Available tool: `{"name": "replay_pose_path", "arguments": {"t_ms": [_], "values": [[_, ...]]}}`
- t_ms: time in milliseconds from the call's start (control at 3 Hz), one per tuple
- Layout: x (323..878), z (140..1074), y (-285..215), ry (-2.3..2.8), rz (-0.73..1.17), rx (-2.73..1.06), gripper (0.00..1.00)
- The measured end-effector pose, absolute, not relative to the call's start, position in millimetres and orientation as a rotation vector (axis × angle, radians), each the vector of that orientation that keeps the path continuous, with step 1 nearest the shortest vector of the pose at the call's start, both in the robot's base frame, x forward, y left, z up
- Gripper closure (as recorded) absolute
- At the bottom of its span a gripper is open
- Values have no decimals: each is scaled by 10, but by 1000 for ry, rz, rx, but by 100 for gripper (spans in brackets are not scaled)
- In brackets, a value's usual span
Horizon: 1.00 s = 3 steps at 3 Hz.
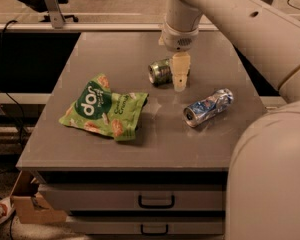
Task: Pick green can
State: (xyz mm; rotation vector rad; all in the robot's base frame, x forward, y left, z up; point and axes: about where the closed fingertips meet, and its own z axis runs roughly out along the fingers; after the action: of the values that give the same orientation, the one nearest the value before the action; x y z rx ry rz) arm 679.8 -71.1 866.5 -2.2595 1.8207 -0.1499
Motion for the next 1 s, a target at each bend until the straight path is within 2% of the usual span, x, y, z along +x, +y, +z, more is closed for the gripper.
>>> {"name": "replay_pose_path", "arguments": {"t_ms": [333,1000], "values": [[6877,8596,-715,1835,-147,-2263,18],[6858,8522,-620,1815,-100,-2285,64]]}}
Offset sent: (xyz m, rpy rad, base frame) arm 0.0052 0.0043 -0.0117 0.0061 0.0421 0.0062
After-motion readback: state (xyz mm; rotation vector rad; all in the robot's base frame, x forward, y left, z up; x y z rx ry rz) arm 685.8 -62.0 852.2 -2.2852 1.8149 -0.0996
